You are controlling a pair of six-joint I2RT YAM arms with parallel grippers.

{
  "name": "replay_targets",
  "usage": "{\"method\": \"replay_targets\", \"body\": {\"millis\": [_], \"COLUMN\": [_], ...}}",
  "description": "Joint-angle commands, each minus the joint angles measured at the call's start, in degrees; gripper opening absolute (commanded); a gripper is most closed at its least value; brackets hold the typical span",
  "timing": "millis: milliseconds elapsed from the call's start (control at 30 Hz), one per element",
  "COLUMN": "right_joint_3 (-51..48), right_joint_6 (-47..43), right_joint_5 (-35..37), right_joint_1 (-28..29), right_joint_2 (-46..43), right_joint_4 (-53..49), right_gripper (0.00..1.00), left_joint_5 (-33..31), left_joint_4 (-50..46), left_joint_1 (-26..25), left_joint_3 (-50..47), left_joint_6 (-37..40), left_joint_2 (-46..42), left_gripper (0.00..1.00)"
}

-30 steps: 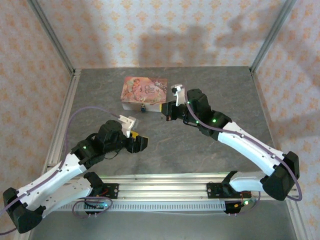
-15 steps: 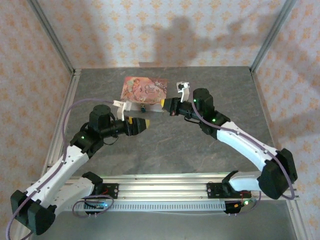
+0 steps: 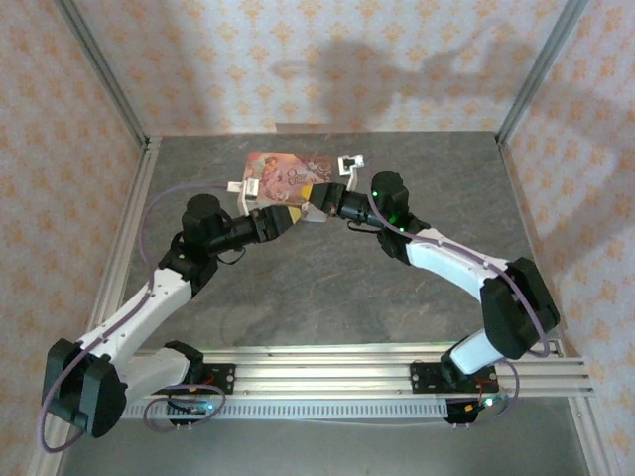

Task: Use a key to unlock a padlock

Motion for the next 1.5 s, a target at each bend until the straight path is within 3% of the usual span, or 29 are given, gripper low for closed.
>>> {"method": "replay_targets", "body": {"millis": [0,300,767,1267,1400,1467], "right_joint_3": [2.0,2.07,3.46,3.41,3.21,4.15], "right_joint_6": [3.46,3.52,4.63,6.39,6.18,5.22], "right_joint_5": [-1.73,-2.31,-1.57,1.11,3.37,3.77], "right_joint_1": [0.41,0.96,2.35,3.6,3.48,3.21], "right_joint_2": [1.1,1.5,2.82,4.27,2.31,0.87], "right_joint_4": [6.8,5.61,5.36,7.24,3.3,-1.67], "right_gripper": [0.0,0.0,0.0,0.01,0.38,0.47], "left_joint_5": [1.35,5.19,5.66,5.11,3.62,2.48], "left_joint_4": [12.93,14.73,16.16,7.11,-2.25,-7.63], "left_joint_1": [1.96,2.11,1.95,1.93,1.93,2.02], "left_joint_3": [-2.15,-0.79,-1.65,-1.22,-0.13,0.36], "left_joint_6": [-8.62,-8.12,-8.35,-2.3,5.2,9.91], "left_joint_2": [2.34,4.31,5.35,1.84,-0.83,-2.64], "left_gripper": [0.53,0.44,0.36,0.0,0.0,0.0]}}
